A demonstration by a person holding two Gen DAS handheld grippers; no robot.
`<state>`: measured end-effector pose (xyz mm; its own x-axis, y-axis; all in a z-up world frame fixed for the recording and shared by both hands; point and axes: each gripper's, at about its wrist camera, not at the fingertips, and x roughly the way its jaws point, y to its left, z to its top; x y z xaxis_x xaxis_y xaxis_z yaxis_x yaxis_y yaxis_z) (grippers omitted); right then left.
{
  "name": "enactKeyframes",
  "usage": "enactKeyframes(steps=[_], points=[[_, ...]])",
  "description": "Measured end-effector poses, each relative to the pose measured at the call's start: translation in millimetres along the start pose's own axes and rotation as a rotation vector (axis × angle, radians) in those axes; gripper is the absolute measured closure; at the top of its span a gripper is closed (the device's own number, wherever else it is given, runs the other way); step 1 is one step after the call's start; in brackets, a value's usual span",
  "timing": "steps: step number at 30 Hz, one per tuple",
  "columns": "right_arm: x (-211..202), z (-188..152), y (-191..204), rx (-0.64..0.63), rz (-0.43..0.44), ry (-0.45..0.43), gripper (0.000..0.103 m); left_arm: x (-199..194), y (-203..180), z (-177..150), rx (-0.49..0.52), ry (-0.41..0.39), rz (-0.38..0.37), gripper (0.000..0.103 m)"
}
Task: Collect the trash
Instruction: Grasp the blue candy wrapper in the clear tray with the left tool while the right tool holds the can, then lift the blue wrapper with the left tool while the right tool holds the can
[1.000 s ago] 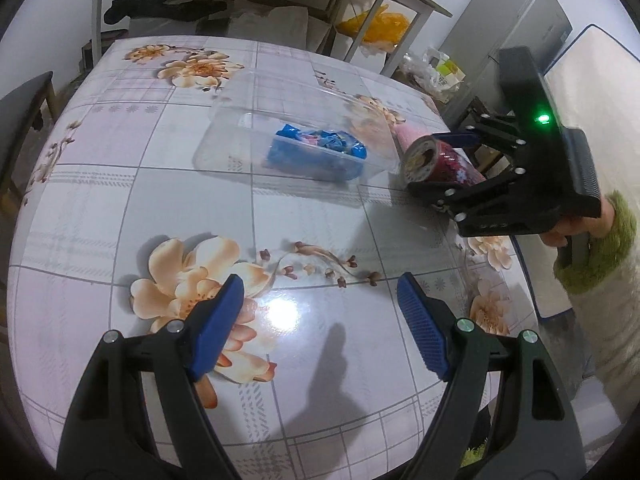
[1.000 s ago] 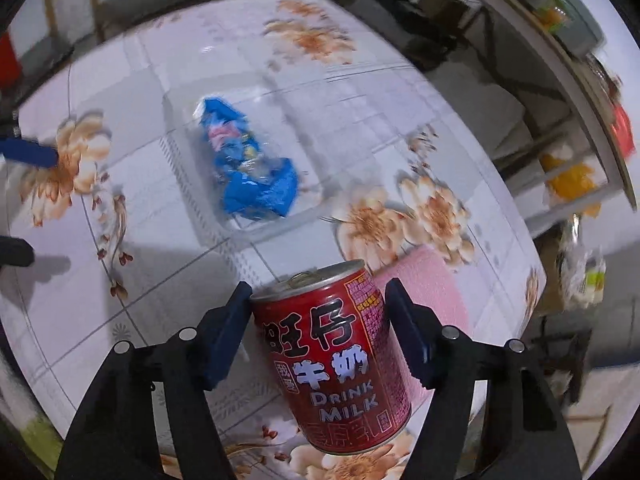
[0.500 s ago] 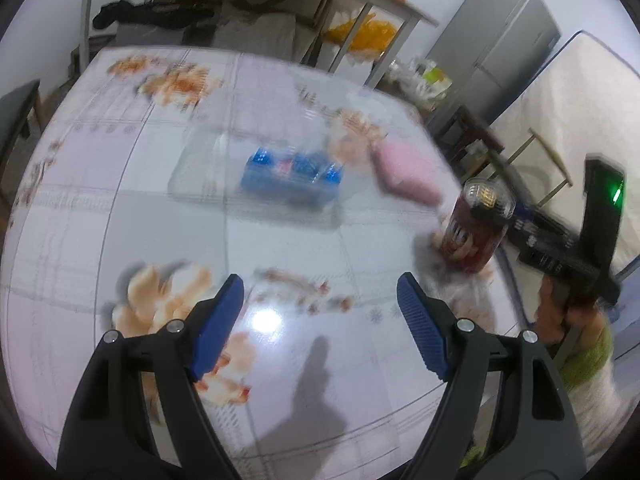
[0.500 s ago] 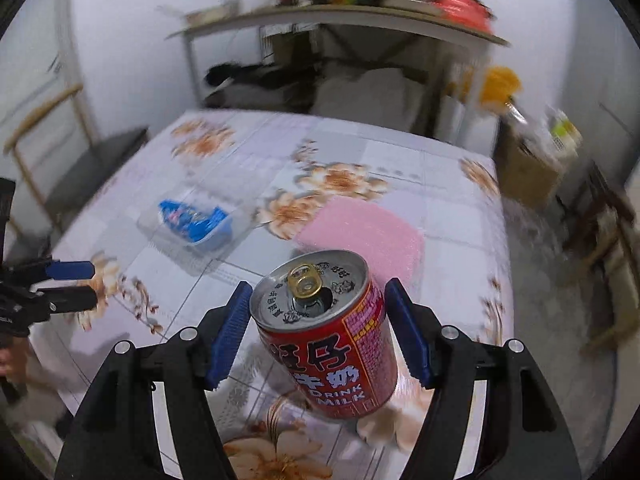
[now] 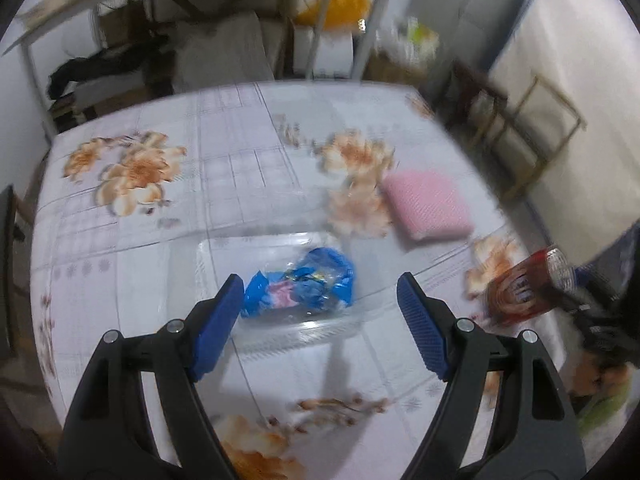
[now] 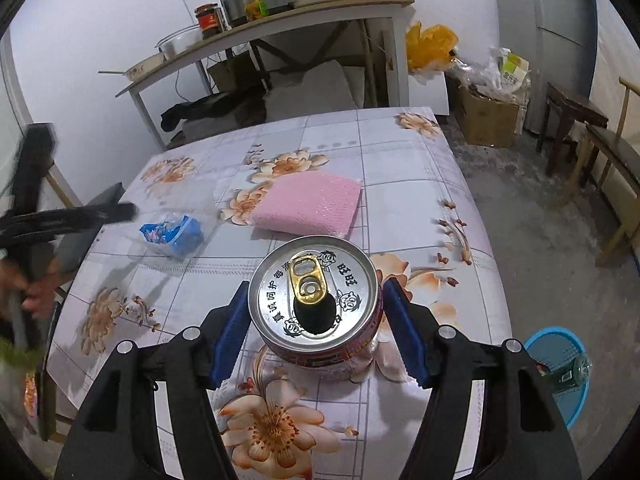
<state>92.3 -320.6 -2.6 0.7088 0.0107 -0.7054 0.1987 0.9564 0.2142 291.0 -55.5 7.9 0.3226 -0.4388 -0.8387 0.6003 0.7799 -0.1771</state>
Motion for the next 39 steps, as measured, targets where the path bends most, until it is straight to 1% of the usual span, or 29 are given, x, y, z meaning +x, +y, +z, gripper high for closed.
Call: enactKeyframes(steps=[3, 5, 8, 11, 12, 15, 17, 19, 22, 25, 30, 32, 34, 35, 37, 39], points=[[-0.2, -0.6, -1.2, 0.003, 0.003, -0.003, 0.039, 29.7, 0.7, 7.2, 0.058, 0.109, 0.033, 0.028], [0.7, -0.7, -1.2, 0.002, 0.003, -0.003, 0.039, 44.4, 0.3, 8.9, 0.082, 0.163, 0.055, 0.03], [1.4, -0.3, -1.4, 0.003, 0.005, -0.005, 0.039, 59.8, 3.5, 9.7, 0.063, 0.22, 0.045, 0.036], [1.2, -0.4, -1.4, 0.0, 0.004, -0.004, 0.039, 65.8, 7.1, 10.3, 0.026, 0.233, 0.036, 0.041], [1.0, -0.4, -1.3, 0.0, 0.004, -0.003, 0.039, 66.7, 8.0, 9.9, 0.023, 0.229, 0.037, 0.041], [2.5, -0.6, 0.2, -0.012, 0.012, 0.008, 0.038, 66.6, 6.6, 8.6, 0.033, 0.215, 0.053, 0.049], [5.0, -0.9, -0.9, -0.002, 0.015, 0.02, 0.036, 65.9, 4.7, 8.8, 0.04, 0.208, 0.059, 0.054], [7.4, -1.7, -3.3, 0.016, 0.012, 0.026, 0.031, 64.6, 1.4, 8.4, 0.041, 0.202, 0.061, 0.06], [9.1, -4.1, -7.4, 0.041, 0.024, 0.03, 0.028, 63.6, -1.3, 9.4, 0.045, 0.184, 0.071, 0.067], [8.5, -6.1, -9.4, 0.057, 0.035, 0.033, 0.028, 53.7, -2.6, 10.9, 0.054, 0.133, 0.09, 0.07], [4.3, -6.1, -7.8, 0.052, 0.036, 0.017, 0.027, 11.5, -6.4, 12.7, 0.047, -0.001, 0.102, 0.072], [2.3, -6.0, -6.4, 0.049, 0.041, 0.006, 0.024, -9.7, -11.6, 9.6, 0.041, -0.054, 0.091, 0.072], [1.3, -6.2, -4.5, 0.042, 0.043, -0.003, 0.022, -30.7, -19.4, 2.9, 0.032, -0.102, 0.058, 0.072], [1.9, -6.2, -4.0, 0.041, 0.041, -0.003, 0.022, -37.7, -24.3, -0.6, 0.028, -0.113, 0.033, 0.072], [3.9, -7.1, -2.5, 0.038, 0.032, 0.002, 0.022, -43.9, -34.0, -11.4, 0.024, -0.112, -0.009, 0.072], [4.9, -7.9, -2.1, 0.039, 0.028, 0.004, 0.022, -43.1, -46.6, -26.2, 0.028, -0.092, -0.046, 0.072]])
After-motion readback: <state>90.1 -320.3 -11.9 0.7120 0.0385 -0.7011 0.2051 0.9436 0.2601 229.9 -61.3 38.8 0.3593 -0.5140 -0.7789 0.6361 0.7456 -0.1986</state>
